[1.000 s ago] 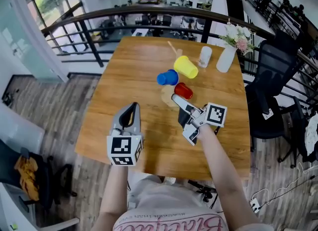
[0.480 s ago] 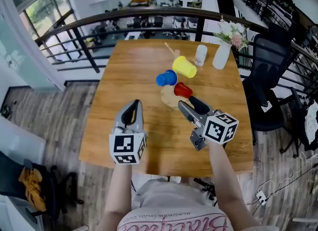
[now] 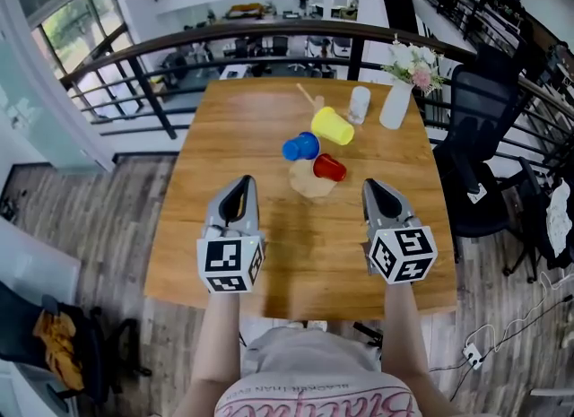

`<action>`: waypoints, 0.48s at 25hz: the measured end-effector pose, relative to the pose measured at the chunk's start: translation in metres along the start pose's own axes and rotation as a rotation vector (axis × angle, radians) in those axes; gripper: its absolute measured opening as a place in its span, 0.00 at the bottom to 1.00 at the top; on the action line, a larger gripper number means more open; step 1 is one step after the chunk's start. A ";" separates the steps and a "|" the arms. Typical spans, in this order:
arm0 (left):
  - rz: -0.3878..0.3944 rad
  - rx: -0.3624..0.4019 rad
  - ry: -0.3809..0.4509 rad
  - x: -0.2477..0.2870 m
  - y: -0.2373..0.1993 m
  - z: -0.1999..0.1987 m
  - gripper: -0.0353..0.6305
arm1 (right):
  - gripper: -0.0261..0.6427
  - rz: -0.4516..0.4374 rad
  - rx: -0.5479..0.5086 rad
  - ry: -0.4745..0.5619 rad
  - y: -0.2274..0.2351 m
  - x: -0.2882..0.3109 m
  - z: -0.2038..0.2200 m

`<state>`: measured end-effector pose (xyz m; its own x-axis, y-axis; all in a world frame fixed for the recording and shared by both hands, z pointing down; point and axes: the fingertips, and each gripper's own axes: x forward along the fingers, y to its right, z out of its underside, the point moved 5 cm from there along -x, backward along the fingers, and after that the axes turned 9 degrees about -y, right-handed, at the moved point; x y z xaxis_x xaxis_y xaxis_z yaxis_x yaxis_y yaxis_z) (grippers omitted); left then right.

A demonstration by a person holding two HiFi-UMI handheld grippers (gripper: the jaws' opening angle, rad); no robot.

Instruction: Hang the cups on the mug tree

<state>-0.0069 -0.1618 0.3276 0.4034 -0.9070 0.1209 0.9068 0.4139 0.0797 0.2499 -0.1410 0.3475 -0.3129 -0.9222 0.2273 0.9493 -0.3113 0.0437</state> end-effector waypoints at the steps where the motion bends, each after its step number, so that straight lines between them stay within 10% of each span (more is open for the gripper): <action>1: 0.001 -0.002 0.002 0.000 0.000 0.000 0.07 | 0.03 0.023 -0.034 0.002 0.000 -0.003 -0.002; 12: 0.004 0.025 0.033 0.002 -0.002 -0.008 0.07 | 0.04 0.075 -0.243 0.054 -0.014 -0.020 -0.029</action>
<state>-0.0066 -0.1654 0.3201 0.4110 -0.9073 0.0887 0.9021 0.4188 0.1040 0.2419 -0.1246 0.3144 -0.2494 -0.9536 0.1689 0.9367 -0.2818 -0.2078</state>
